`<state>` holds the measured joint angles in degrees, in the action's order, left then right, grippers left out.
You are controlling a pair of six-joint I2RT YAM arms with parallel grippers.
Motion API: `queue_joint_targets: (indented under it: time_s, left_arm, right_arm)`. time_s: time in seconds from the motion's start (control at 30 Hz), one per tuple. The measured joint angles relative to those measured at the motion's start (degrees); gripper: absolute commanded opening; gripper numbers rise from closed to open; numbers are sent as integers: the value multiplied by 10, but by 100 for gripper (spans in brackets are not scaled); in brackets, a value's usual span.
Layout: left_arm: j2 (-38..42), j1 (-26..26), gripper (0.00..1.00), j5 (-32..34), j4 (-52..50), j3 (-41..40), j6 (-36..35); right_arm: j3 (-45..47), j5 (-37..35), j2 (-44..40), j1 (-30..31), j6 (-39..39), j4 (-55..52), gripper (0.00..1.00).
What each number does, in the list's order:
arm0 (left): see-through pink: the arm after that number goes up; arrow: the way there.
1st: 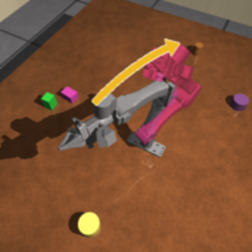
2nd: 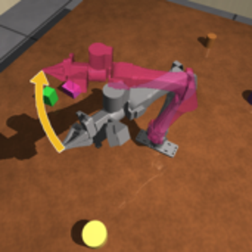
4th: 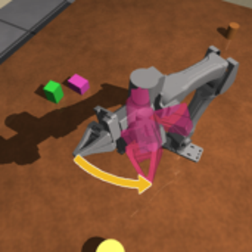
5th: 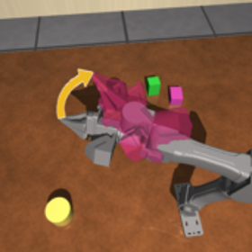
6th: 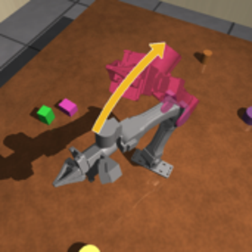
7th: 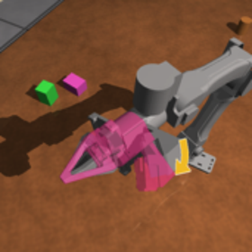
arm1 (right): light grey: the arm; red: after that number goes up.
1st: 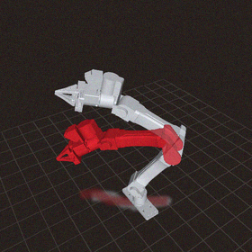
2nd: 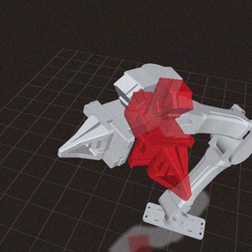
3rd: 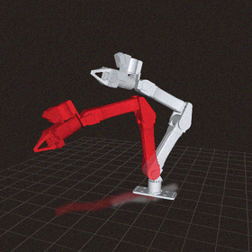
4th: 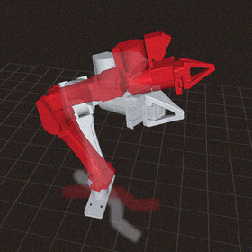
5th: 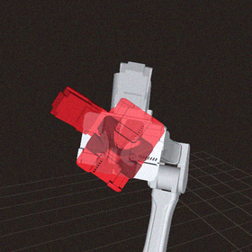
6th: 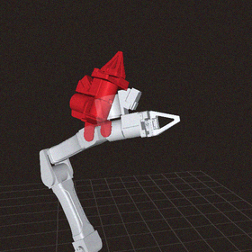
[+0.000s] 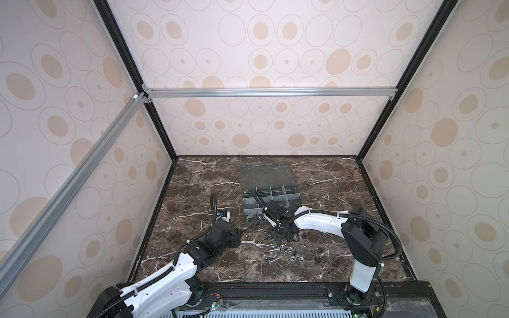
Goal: Sort the screws and nuts into containers
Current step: Pick up the nut from the center of the table, then place the nut into the container.
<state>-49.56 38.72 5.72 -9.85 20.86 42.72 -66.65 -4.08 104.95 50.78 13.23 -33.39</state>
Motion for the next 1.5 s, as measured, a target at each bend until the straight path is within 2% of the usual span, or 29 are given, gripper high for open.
queue_joint_targets:
  time_s: [0.33, 0.6, 0.77, 0.93, 1.0, 1.23, 1.5]
  left_arm:
    - [9, 0, 59, 1, 0, -1, 4]
    - [14, 0, 59, 2, 0, -3, 8]
    - [16, 0, 59, 2, 0, -5, 10]
    - [24, 0, 59, 1, 1, -9, 14]
    - [29, 0, 59, 0, 2, -12, 15]
    - [33, 0, 59, -3, 3, -20, 20]
    - [33, 0, 59, -3, 3, -20, 25]
  right_arm:
    - [-3, 8, -19, 0, 7, -5, 13]
    - [-97, 4, -31, 0, 7, -14, 13]
    - [-182, -9, 11, -2, 7, -13, 13]
    - [-213, -18, 73, -7, 10, -15, 14]
    - [-213, -20, 89, -9, 11, -19, 16]
    - [-215, -23, 96, -14, 23, -24, 34]
    - [-215, -24, 94, -14, 23, -25, 36]
